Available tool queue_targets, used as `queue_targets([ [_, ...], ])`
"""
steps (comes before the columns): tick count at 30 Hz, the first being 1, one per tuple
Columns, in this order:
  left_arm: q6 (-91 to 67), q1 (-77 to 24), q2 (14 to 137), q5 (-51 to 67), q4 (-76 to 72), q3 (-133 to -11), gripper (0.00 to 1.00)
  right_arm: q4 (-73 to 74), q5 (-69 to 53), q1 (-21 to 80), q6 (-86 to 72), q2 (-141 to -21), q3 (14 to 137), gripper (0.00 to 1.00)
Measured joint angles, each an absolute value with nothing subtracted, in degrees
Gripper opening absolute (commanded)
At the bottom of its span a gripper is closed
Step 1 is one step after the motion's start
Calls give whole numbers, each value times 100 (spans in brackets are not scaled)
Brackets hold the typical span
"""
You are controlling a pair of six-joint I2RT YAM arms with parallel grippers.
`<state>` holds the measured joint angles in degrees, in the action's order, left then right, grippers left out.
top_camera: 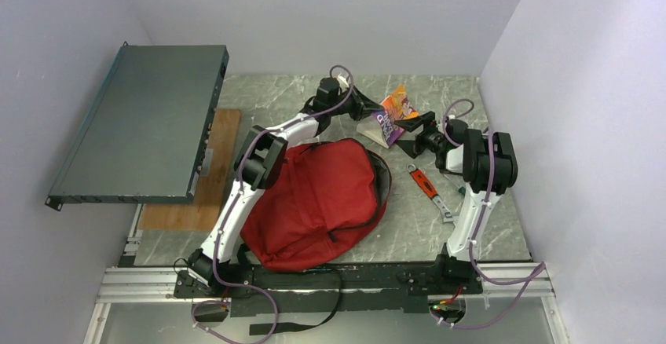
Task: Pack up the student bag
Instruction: Pick up the book from the center of the board.
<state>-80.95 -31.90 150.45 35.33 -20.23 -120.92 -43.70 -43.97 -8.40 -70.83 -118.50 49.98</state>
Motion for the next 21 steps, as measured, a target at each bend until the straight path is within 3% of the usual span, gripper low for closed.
queue_targets([
  [5, -8246, -3190, 15034, 3573, -2209, -11915, 0, -5583, -4401, -810, -7830, -12390, 5019, 53],
  [8, -8278, -3162, 14877, 3557, -2303, -11640, 0, -6029, -4370, -810, -8138, -12639, 5011, 42],
  [10, -8232, -3129, 14663, 3505, -2296, -11332, 1, -6176, -4359, -812, -8252, -12711, 4993, 27],
  [11, -8182, -3114, 14558, 3483, -2248, -11212, 9, -6235, -4362, -810, -8287, -12726, 4993, 17],
  [13, -7992, -3074, 14385, 3465, -2080, -11115, 36, -6331, -4379, -810, -8326, -12731, 4998, 0],
  [14, -7896, -3059, 14324, 3470, -1992, -11107, 47, -6375, -4386, -810, -8340, -12731, 5013, 0],
  [16, -7697, -3015, 14160, 3509, -1726, -11080, 80, -6451, -4421, -810, -8392, -12731, 5070, 0],
  [17, -7542, -2998, 14068, 3531, -1551, -11059, 92, -6499, -4405, -803, -8414, -12724, 5100, 0],
  [18, -7384, -2980, 13959, 3553, -1343, -11026, 99, -6508, -4399, -801, -8423, -12693, 5122, 0],
  [21, -6637, -2952, 13600, 3505, -458, -10989, 100, -6202, -4401, -805, -8399, -12449, 5133, 0],
])
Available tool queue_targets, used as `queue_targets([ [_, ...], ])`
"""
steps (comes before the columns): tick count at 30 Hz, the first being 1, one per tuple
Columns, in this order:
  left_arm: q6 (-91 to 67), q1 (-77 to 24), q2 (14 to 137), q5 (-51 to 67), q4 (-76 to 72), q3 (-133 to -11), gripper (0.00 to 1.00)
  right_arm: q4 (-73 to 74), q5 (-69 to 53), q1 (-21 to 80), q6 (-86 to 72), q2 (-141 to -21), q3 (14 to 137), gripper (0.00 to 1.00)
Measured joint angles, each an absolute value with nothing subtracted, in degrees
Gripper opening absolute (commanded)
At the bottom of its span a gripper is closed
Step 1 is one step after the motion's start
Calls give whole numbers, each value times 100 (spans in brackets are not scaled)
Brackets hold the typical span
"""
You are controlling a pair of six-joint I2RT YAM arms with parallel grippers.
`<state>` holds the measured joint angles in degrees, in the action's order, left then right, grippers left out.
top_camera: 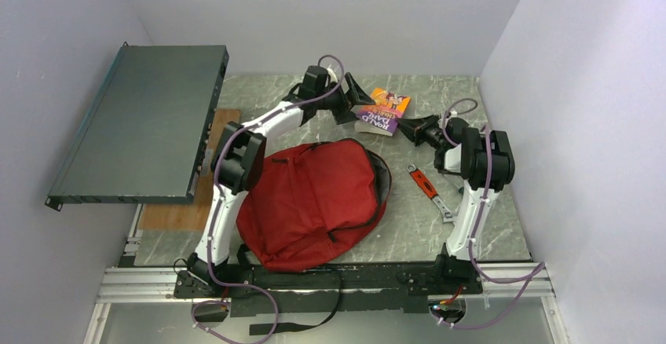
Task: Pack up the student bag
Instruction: Pick up the book from the center of the board.
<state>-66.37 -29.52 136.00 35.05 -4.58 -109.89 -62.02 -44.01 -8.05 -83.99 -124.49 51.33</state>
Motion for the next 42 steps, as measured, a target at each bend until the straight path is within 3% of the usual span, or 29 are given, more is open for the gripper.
queue_targets([
  [6, -3959, -3114, 12204, 2099, 1275, -10600, 100, -4703, -4390, -805, -8274, -11008, 5127, 0],
  [9, -1981, -3747, 10884, 690, 1131, -9601, 100, -3905, -4311, -799, -8064, -10239, 5131, 0],
  [13, 639, -5321, 9590, -650, 54, -8329, 100, -2482, -4075, -720, -7607, -9098, 5256, 0],
  [17, 2499, -6263, 9271, -1031, -587, -7701, 100, -1380, -3774, -421, -7234, -8252, 5472, 0],
  [24, 3997, -6128, 9334, -1940, -838, -7450, 98, -152, -3400, 454, -7019, -7223, 5489, 0],
  [26, 4259, -6152, 9360, -2261, -1015, -7428, 90, 93, -3295, 633, -6995, -7026, 5489, 0],
  [31, 4414, -6204, 9356, -2897, -1243, -7395, 38, 432, -2965, 1024, -6987, -6692, 5502, 0],
  [32, 4357, -6239, 9356, -2998, -1256, -7358, 26, 438, -2888, 1081, -6949, -6672, 5544, 12],
  [33, 4263, -6281, 9356, -3055, -1227, -7334, 8, 456, -2862, 1118, -6840, -6659, 5583, 32],
  [34, 4204, -6318, 9347, -3120, -1160, -7330, 0, 495, -2842, 1155, -6735, -6659, 5664, 39],
  [39, 2908, -6163, 8978, -3087, -360, -7472, 0, 1111, -3068, 1192, -5690, -6845, 6405, 71],
  [42, 1640, -5710, 8519, -2462, 287, -7679, 0, 1026, -3133, 1194, -5277, -6608, 6412, 88],
])
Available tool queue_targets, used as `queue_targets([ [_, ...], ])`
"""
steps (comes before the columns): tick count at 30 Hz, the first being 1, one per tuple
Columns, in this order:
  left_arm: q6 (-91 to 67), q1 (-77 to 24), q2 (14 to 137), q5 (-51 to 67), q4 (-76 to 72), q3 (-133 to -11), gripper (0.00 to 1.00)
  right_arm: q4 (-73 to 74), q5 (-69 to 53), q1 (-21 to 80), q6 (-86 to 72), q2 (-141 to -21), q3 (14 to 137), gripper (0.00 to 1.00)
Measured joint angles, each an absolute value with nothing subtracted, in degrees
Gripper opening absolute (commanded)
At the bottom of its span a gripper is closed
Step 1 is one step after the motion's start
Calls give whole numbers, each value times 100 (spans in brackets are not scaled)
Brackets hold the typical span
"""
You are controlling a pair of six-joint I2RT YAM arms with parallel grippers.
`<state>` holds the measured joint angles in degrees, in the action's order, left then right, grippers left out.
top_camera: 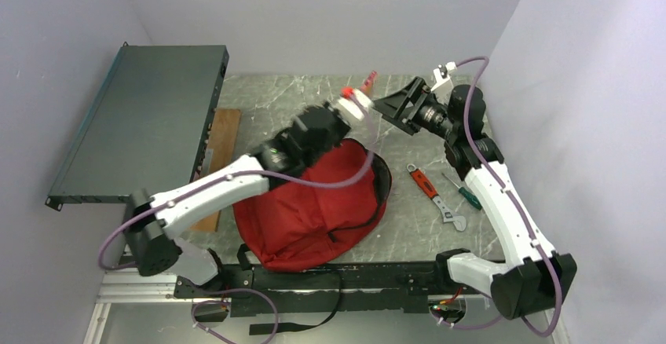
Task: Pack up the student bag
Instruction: Pick up the book from the center of the board.
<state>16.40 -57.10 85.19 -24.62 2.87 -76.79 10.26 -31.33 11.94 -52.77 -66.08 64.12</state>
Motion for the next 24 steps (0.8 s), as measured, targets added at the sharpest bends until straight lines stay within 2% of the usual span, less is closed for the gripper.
queue_targets([
  [3, 311, -5019, 7913, -1559, 521, -7693, 0, 738, -3212, 1219, -5201, -6108, 5979, 99],
  [6, -1358, -4007, 7203, -469, 126, -7428, 0, 217, -3354, 1304, -5354, -5749, 5485, 100],
  [10, -3599, -3127, 6794, 652, -906, -6954, 0, -910, -3544, 1584, -5894, -5719, 4877, 100],
  [17, -7017, -2928, 7328, 2211, -2556, -6300, 0, -3253, -3826, 1796, -7006, -6051, 4390, 100],
  [24, -8562, -2934, 7441, 2534, -3343, -6143, 0, -5068, -3787, 2056, -7607, -6080, 4303, 100],
])
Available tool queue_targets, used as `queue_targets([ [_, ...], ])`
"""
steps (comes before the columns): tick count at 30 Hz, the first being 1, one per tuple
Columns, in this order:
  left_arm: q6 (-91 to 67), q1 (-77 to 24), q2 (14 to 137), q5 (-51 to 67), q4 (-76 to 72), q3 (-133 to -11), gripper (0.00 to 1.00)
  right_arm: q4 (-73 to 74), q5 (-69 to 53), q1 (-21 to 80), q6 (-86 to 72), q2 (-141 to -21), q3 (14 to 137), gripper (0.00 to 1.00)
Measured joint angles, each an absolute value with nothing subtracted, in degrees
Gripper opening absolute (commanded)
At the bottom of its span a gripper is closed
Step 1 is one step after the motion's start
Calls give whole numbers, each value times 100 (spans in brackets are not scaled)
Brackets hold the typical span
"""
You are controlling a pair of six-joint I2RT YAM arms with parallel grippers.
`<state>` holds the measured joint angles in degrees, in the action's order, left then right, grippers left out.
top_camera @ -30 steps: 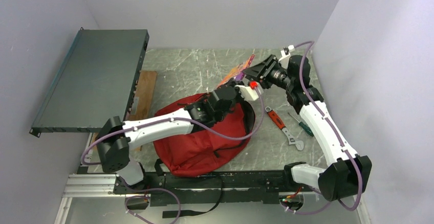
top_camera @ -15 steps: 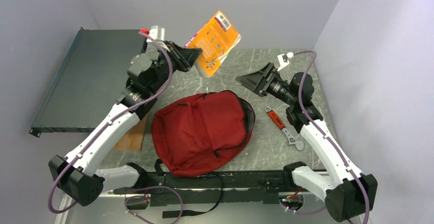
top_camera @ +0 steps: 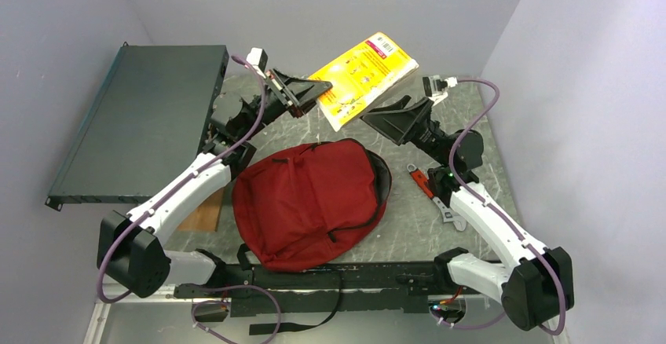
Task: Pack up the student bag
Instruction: Pick up the book from the center of the board.
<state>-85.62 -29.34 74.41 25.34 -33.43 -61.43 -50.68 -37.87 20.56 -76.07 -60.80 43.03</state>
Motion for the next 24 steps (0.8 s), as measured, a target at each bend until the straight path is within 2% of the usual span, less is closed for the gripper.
queue_targets([
  [6, -8818, -2976, 7397, 2554, -3841, -6062, 0, -5513, -3555, 2193, -7813, -6104, 4322, 97],
  [8, -8705, -3009, 7317, 2493, -3859, -5946, 0, -5371, -3336, 2215, -7822, -6036, 4331, 90],
  [11, -8409, -3100, 7170, 2311, -3833, -5741, 0, -5234, -3022, 2235, -7830, -5948, 4333, 69],
  [12, -8313, -3146, 7135, 2250, -3835, -5677, 0, -5229, -2958, 2235, -7852, -5942, 4335, 65],
  [15, -8143, -3249, 7057, 2053, -4025, -5489, 0, -5170, -2808, 2259, -7979, -5996, 4335, 64],
  [17, -8007, -3273, 7015, 1959, -4130, -5369, 0, -5113, -2709, 2272, -8020, -6036, 4335, 50],
  [19, -7865, -3273, 7006, 1940, -4128, -5330, 0, -4930, -2663, 2276, -7988, -6042, 4335, 20],
  [20, -7765, -3280, 7002, 1942, -4123, -5332, 0, -4829, -2637, 2276, -7937, -6042, 4335, 9],
  [21, -7649, -3288, 6989, 1953, -4080, -5339, 6, -4661, -2611, 2276, -7902, -6042, 4342, 0],
  [23, -7347, -3288, 6954, 1968, -3828, -5441, 38, -4388, -2558, 2279, -7867, -6040, 4348, 0],
  [24, -7122, -3295, 6936, 1975, -3465, -5575, 56, -4104, -2508, 2270, -7749, -5999, 4414, 0],
])
